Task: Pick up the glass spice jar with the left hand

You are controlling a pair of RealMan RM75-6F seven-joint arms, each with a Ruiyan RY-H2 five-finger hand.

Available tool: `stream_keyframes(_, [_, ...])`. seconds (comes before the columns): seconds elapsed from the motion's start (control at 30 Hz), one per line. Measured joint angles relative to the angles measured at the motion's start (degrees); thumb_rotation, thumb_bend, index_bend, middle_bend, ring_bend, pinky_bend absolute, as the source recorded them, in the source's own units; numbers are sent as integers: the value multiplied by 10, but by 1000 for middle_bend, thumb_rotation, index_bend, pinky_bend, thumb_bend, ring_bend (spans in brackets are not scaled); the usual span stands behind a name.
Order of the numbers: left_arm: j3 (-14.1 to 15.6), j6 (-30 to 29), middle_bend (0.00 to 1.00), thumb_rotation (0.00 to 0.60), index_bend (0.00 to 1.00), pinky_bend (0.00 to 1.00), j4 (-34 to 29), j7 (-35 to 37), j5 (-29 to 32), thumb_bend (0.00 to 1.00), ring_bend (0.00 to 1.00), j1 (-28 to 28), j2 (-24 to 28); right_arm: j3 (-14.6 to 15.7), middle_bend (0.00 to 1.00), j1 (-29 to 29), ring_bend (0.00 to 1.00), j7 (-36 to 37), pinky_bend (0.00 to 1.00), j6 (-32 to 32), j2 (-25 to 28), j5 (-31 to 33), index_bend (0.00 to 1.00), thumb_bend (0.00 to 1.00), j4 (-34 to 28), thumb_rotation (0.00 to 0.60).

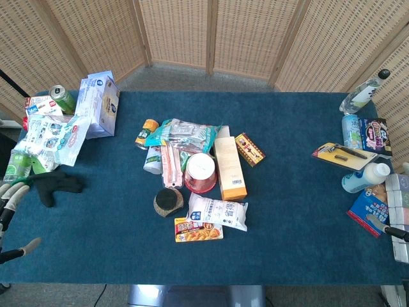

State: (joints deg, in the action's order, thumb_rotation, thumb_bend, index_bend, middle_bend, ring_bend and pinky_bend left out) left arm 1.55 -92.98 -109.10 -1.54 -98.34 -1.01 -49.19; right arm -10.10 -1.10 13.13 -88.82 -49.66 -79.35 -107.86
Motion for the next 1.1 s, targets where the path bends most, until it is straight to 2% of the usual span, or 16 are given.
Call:
stream_keyframes(0.4, [-8,28,0,600,0,0,0,-6,12,0,0,19,-6,-5,0,-1,0,0,0,7,-3,22,0,0,10,600])
stream_keyframes(0.6, [-28,111,0,600,0,0,-5,-27,26,0,0,78,-24,-5,0,1,0,3,0,4,-1,17,0,0,8,600])
stream_keyframes(0.77, [-54,228,0,600,0,0,-4,-60,50,0,0,162,-56,-3,0,2,0,4,0,3,1,10,0,0,4,600])
stream_keyframes(0.93, [-81,345,0,600,0,0,-10,-149,129,0,0,243,-109,-1,0,2,0,6,0,2,2,3,0,0,2,600])
stream_keyframes(1.1, [-99,392,0,600,0,0,-13,-248,250,0,0,301,-163,-1,0,3,0,14,0,0,3,1,0,0,3,600])
